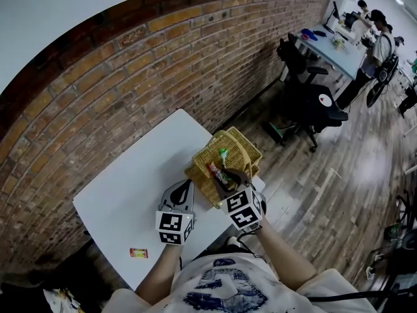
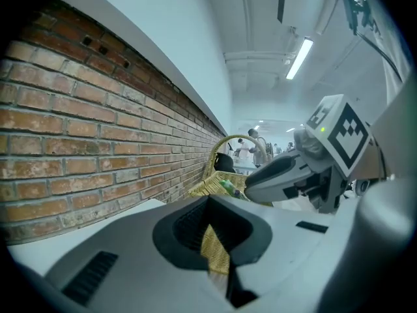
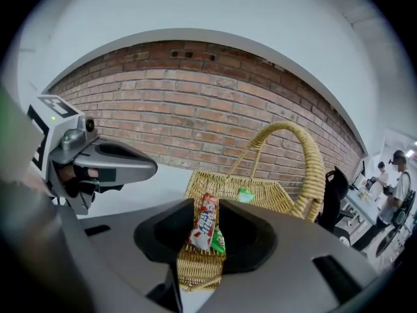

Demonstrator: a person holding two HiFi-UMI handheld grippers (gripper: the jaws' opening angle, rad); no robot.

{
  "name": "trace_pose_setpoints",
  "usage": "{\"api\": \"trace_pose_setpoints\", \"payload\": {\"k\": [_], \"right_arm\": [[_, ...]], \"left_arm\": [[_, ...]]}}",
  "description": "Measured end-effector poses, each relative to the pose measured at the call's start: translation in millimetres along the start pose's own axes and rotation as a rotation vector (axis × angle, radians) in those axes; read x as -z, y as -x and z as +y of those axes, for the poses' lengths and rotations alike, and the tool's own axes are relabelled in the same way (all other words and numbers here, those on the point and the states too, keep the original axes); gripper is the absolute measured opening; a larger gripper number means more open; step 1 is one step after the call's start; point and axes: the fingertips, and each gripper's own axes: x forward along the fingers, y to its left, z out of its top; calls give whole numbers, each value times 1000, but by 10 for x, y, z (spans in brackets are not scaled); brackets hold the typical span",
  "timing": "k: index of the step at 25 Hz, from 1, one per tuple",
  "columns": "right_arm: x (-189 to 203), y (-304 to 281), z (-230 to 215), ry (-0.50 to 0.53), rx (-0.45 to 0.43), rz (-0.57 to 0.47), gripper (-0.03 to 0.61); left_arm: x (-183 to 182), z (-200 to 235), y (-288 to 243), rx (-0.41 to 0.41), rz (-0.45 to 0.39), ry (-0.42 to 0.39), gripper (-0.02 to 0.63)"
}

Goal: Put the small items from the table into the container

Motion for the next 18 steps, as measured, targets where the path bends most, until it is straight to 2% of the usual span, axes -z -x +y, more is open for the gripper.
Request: {"api": "trace_pose_setpoints", "payload": {"k": [4, 10, 18], "right_arm": [[-56, 57, -30, -12, -24, -48, 126], [-47, 131, -2, -7, -108, -88, 126], [-146, 184, 80, -3, -241, -170, 126]], "left_arm": [[-12, -19, 37, -44, 0, -3, 48], [-50, -113, 97, -120, -1, -10, 48], [-86, -86, 383, -299, -4, -10, 48]]}}
